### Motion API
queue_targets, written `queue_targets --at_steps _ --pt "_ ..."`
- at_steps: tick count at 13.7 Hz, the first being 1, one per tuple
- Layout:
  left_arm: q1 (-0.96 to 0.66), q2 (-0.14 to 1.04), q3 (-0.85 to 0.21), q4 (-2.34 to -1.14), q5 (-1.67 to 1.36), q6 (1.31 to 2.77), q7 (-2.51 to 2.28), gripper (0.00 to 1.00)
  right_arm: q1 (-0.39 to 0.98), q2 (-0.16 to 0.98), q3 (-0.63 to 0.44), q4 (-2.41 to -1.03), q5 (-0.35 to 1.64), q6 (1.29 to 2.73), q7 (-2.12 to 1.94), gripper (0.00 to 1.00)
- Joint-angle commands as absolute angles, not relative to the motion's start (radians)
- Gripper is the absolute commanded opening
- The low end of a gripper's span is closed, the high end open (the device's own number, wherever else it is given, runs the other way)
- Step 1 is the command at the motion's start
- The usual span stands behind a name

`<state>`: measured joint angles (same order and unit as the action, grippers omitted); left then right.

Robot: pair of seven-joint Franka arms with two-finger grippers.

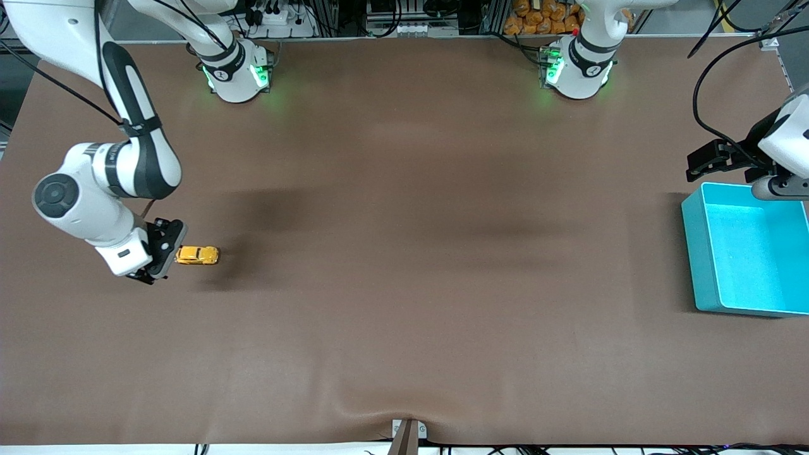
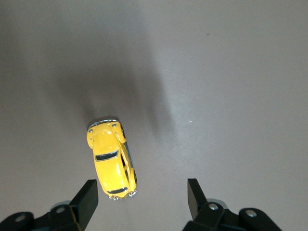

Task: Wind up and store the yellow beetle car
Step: 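Reach the right gripper down toward the yellow beetle car, then close the right gripper around the yellow car's body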

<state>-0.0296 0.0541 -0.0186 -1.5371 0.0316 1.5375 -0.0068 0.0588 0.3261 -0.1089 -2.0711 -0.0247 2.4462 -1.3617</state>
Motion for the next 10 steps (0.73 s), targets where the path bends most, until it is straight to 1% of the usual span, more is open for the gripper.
queue_targets --at_steps 1,2,5,7,10 --pt "-0.031 0.052 -0.018 -1.534 0.021 1.531 -0.023 1.00 0.045 0.324 -0.107 -2.095 -0.040 2.468 -1.399 0.80" --pt "-0.029 0.052 -0.018 -1.534 0.023 1.531 -0.023 1.00 0.043 0.336 -0.107 -2.094 -0.034 2.468 -1.428 0.78" --pt "-0.029 0.052 -0.018 -1.534 0.023 1.531 -0.023 1.00 0.040 0.347 -0.107 -2.094 -0.028 2.470 -1.491 0.76" --pt "-0.029 0.054 -0.018 -1.535 0.023 1.531 -0.023 1.00 0.029 0.365 -0.106 -2.091 -0.026 2.471 -1.535 0.72" --pt "-0.028 0.054 -0.018 -1.536 0.023 1.531 -0.023 1.00 0.025 0.394 -0.104 -2.091 -0.025 2.487 -1.537 0.72"
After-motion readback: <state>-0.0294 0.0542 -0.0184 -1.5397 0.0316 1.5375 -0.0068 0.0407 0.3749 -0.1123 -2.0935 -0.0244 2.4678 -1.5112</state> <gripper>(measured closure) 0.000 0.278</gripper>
